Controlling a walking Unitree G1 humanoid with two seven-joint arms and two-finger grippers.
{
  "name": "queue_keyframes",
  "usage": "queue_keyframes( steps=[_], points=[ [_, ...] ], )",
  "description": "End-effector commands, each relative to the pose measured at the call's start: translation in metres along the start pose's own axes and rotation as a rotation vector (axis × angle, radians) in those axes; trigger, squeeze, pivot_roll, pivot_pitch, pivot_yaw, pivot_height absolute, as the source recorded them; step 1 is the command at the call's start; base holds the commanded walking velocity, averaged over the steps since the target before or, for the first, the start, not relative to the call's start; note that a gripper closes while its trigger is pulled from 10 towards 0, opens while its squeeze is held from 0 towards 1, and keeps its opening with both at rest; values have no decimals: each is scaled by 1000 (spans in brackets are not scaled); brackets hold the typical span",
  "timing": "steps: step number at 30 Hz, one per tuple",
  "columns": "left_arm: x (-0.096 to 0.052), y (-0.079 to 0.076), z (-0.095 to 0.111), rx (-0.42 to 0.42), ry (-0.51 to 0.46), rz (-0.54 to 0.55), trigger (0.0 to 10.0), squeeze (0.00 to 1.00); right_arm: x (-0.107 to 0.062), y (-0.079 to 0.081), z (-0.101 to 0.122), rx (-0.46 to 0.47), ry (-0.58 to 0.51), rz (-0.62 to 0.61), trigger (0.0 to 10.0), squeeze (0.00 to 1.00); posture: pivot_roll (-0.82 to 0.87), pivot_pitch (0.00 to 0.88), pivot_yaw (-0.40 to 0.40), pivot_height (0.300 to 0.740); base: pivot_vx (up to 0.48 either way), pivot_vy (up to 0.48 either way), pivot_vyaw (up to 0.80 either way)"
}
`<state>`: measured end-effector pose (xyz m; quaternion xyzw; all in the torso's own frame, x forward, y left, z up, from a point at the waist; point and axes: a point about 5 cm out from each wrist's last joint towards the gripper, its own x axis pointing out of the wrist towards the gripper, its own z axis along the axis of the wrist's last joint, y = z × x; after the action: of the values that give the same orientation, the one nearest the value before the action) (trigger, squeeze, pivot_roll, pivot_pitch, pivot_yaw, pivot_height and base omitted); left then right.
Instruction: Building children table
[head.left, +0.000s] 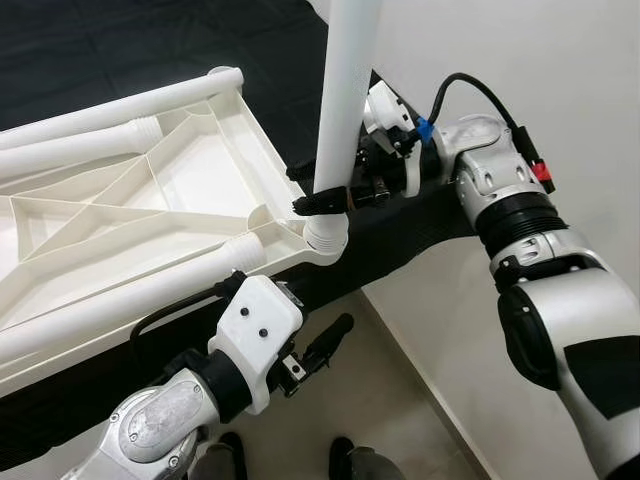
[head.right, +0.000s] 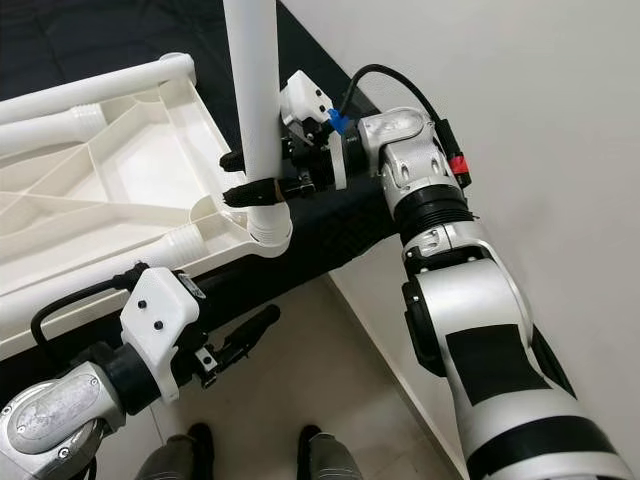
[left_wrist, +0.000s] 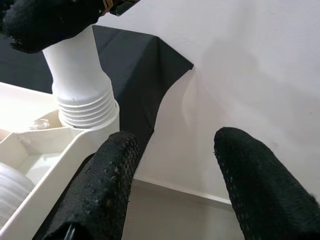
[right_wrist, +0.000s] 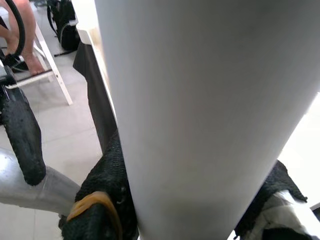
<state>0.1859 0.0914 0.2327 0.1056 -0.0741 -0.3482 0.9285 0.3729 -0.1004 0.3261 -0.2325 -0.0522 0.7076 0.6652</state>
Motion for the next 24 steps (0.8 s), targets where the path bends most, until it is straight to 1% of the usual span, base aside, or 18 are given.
queue_keyframes(
  steps=[1, 4, 6, 7, 8, 10, 11, 12, 14, 15, 16, 19, 20, 21, 22, 23, 24],
  points=[
    [-3, -3, 1, 8, -5, -4, 10000, 0, 2, 5, -16, 25, 39, -1, 0, 0, 102, 318, -130, 740, 0, 0, 0],
    [-3, -3, 1, 11, -4, -1, 10000, 0, 7, 6, -22, 36, 44, -2, 0, 0, 106, 317, -131, 740, 0, 0, 0],
    [-3, -1, 2, 17, -5, 12, 10000, 0, 10, 6, -28, 26, 61, -52, 0, 0, 106, 317, -131, 740, 0, 0, 0],
    [-4, 0, 2, 23, -4, 20, 10000, 0, 11, 5, -31, 26, 70, -102, 0, 0, 107, 314, -131, 740, 0, 0, 0],
    [-4, 0, 2, 23, -4, 20, 10000, 0, 11, 5, -31, 26, 70, -102, 0, 0, 107, 314, -131, 740, 0, 0, 0],
    [-4, 1, 2, 36, -5, 33, 10000, 0, 11, 4, -36, 39, 67, -148, 0, 0, 107, 312, -131, 740, 0, 0, 0],
    [-3, 2, 2, 41, -8, 38, 10000, 0, 9, 5, -40, 58, 60, -174, 0, 0, 107, 308, -130, 740, 0, 0, 0],
    [-3, 2, 2, 41, -8, 38, 10000, 0, 9, 5, -40, 58, 60, -174, 0, 0, 107, 308, -130, 740, 0, 0, 0],
    [-3, 3, 3, 44, -11, 44, 10000, 0, 7, 7, -48, 87, 50, -198, 0, 0, 106, 308, -128, 740, 0, 0, 0],
    [-3, 3, 3, 44, -11, 44, 10000, 0, 7, 7, -48, 87, 50, -198, 0, 0, 106, 308, -128, 740, 0, 0, 0],
    [-3, 4, 4, 45, -14, 47, 10000, 0, 5, 10, -53, 100, 54, -203, 0, 0, 105, 309, -128, 740, 0, 0, 0],
    [-2, 6, 5, 51, -20, 53, 10000, 0, 0, 11, -63, 135, 64, -267, 0, 0, 106, 312, -128, 740, 0, 0, 0],
    [-2, 6, 5, 51, -20, 53, 10000, 0, 0, 11, -63, 135, 64, -267, 0, 0, 106, 312, -128, 740, 0, 0, 0],
    [-2, 6, 6, 54, -21, 57, 10000, 0, -5, 9, -68, 154, 75, -356, 0, 0, 106, 312, -128, 740, 0, 0, 0],
    [-2, 7, 6, 56, -21, 59, 10000, 0, -7, 8, -71, 152, 84, -401, 0, 0, 109, 316, -127, 740, 0, 0, 0],
    [-2, 7, 6, 56, -21, 59, 10000, 0, -7, 8, -71, 152, 84, -401, 0, 0, 109, 316, -127, 740, 0, 0, 0],
    [-2, 7, 6, 57, -21, 60, 10000, 0, -8, 7, -72, 150, 90, -428, 0, 0, 109, 316, -127, 740, 0, 0, 0]
  ],
)
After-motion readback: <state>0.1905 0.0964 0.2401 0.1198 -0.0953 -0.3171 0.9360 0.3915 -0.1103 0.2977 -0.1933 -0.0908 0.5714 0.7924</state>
